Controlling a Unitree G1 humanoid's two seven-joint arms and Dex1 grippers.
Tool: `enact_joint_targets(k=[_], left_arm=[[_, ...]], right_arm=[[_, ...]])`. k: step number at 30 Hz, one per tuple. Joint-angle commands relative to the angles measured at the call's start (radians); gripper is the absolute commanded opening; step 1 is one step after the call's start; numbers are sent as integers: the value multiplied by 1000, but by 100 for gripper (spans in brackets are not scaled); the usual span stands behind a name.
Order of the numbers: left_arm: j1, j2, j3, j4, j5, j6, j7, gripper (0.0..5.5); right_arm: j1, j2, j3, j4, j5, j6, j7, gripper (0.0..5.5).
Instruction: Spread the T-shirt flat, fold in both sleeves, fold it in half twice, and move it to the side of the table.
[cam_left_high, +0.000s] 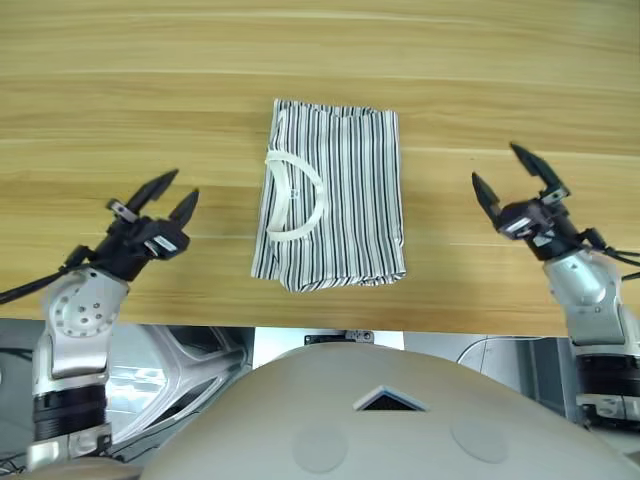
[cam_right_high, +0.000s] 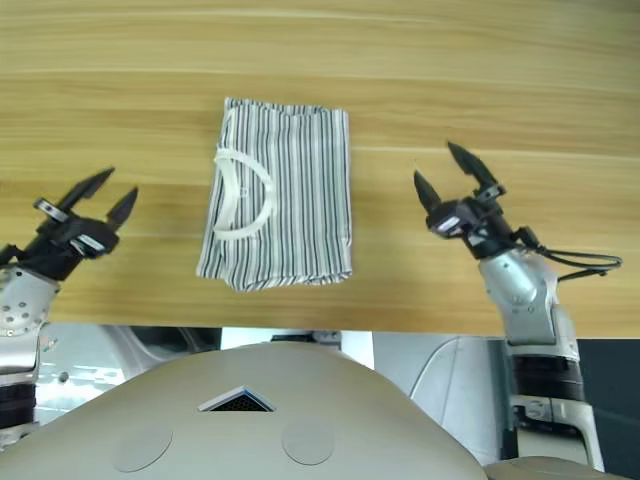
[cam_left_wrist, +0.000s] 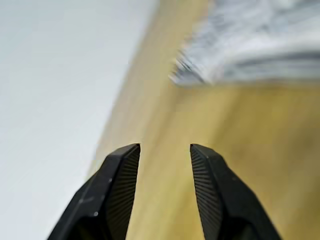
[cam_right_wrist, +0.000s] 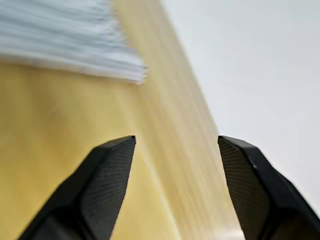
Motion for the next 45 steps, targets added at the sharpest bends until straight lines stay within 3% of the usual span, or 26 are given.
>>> enact_joint_targets(k=[1,9,19,39,45], left_arm=[[73,77,-144,15,135,-72,-25,186],[135,157,-235,-121,60,-123,-66,186],[-86,205,-358,86,3,-140,-102,186],[-243,195,-609,142,-51,-204,-156,186],[-256,203,-606,167,-53,-211,-111,186]], right_arm=[[74,-60,107,-29,-181,-67,-22,304],[210,-155,194,-183,-58,-96,134,304],[140,-156,251,-207,-24,-81,216,304],[26,-127,341,-141,-48,-101,195,304],[6,-149,339,-102,-37,-111,186,304]])
